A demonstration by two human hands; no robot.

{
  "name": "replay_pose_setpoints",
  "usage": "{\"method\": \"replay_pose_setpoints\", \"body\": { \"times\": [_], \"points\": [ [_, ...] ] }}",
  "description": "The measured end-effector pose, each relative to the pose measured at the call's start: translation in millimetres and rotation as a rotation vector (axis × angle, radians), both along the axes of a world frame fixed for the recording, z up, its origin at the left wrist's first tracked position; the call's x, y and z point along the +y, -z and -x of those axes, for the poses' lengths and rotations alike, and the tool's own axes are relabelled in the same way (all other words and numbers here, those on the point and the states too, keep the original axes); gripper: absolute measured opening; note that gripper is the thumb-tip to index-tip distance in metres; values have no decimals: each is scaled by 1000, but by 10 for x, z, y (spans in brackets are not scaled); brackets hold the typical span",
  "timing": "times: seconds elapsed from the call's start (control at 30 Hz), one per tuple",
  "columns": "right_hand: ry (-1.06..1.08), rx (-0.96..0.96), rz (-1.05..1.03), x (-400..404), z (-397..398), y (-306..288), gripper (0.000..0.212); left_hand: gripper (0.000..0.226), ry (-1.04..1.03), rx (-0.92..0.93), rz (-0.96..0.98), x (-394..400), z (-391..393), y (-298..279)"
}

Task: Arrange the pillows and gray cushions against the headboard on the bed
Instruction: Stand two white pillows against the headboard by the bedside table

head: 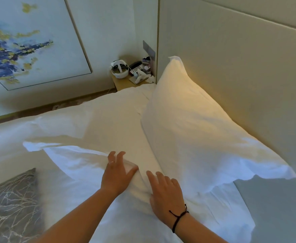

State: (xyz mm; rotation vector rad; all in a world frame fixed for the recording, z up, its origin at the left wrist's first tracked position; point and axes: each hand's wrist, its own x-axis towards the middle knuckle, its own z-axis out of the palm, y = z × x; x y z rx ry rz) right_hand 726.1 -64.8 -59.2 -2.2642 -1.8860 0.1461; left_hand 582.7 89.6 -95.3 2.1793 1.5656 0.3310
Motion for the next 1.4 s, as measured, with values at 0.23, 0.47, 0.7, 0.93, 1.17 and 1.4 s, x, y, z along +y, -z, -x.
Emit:
{"method": "replay_pose_setpoints", "body": {
  "times": [0.23, 0.47, 0.7, 0.93, 1.17, 1.4],
  "points": [
    [27, -23, -73, 50, -189, 45, 53, 81, 185, 12, -60, -289, 163, 185],
    [201, 127, 101, 227, -736, -107, 45, 71, 455, 453, -108, 171, 497, 77],
    [9, -43, 32, 308, -716, -341, 23, 72, 477, 630, -75, 432, 355, -52],
    [18, 42, 292, 301, -370, 216, 65, 20, 511, 648, -206, 498, 54, -80],
    [75, 90, 305, 384, -497, 406, 33, 27, 536, 652, -220, 521, -114, -101],
    [168, 315, 43, 291, -754, 421, 22, 9, 590, 544, -247, 847, -481, -483]
  ]
}}
